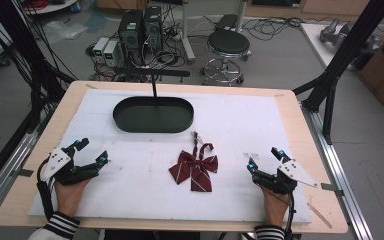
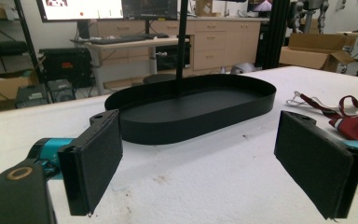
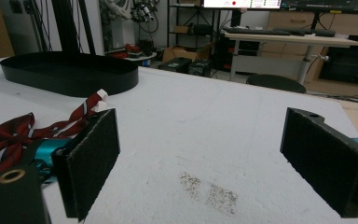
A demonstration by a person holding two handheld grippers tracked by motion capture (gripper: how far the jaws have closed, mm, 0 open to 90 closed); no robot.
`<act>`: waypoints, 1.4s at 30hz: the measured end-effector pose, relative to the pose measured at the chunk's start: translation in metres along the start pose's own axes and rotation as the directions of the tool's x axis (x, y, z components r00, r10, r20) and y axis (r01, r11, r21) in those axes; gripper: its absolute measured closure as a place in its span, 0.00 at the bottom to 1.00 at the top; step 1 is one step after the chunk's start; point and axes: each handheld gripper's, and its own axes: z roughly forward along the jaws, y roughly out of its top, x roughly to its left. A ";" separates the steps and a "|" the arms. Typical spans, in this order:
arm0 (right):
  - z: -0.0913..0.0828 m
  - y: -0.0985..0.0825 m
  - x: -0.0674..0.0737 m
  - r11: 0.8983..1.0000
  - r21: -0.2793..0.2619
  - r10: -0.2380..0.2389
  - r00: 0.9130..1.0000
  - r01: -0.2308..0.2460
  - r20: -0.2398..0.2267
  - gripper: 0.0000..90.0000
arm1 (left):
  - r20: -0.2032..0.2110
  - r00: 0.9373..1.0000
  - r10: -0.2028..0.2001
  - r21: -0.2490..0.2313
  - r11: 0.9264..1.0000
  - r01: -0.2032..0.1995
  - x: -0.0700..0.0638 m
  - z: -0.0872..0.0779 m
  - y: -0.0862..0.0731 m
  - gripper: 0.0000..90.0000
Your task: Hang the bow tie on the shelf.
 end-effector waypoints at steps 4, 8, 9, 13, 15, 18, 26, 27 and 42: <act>0.001 0.000 0.000 1.000 0.012 0.005 1.000 -0.005 0.000 0.12 | -0.004 1.000 -0.017 0.002 1.000 0.017 0.001 0.000 0.000 0.17; 0.001 0.001 0.001 1.000 0.016 0.002 1.000 -0.002 0.015 0.12 | -0.004 1.000 -0.008 0.007 1.000 0.008 0.001 0.000 0.000 0.17; 0.001 0.001 0.001 1.000 0.018 0.004 1.000 -0.005 0.019 0.12 | -0.004 1.000 -0.009 0.008 1.000 0.009 0.001 0.000 0.000 0.17; 0.001 0.001 0.000 1.000 0.017 0.021 0.999 -0.022 0.025 0.12 | -0.006 1.000 -0.017 0.009 1.000 0.017 0.002 0.001 0.000 0.17; 0.001 0.001 0.000 1.000 0.017 0.023 0.999 -0.024 0.024 0.12 | -0.006 1.000 -0.016 0.009 1.000 0.017 0.001 0.001 0.000 0.17; 0.002 0.001 -0.002 1.000 0.018 0.019 0.999 -0.020 0.026 0.12 | -0.007 1.000 -0.014 0.006 1.000 0.014 0.001 0.000 0.000 0.17; 0.003 0.002 -0.002 0.999 0.032 0.038 0.999 -0.039 0.033 0.12 | -0.011 1.000 -0.016 0.003 1.000 0.016 0.001 0.000 0.000 0.17; 0.003 0.002 -0.002 0.999 0.032 0.038 0.999 -0.039 0.033 0.12 | -0.011 1.000 -0.016 0.003 1.000 0.016 0.001 0.000 0.000 0.17; 0.014 0.048 0.002 0.996 0.090 0.016 1.000 -0.014 -0.024 0.12 | -0.013 1.000 -0.024 0.000 1.000 0.024 0.002 0.000 0.000 0.17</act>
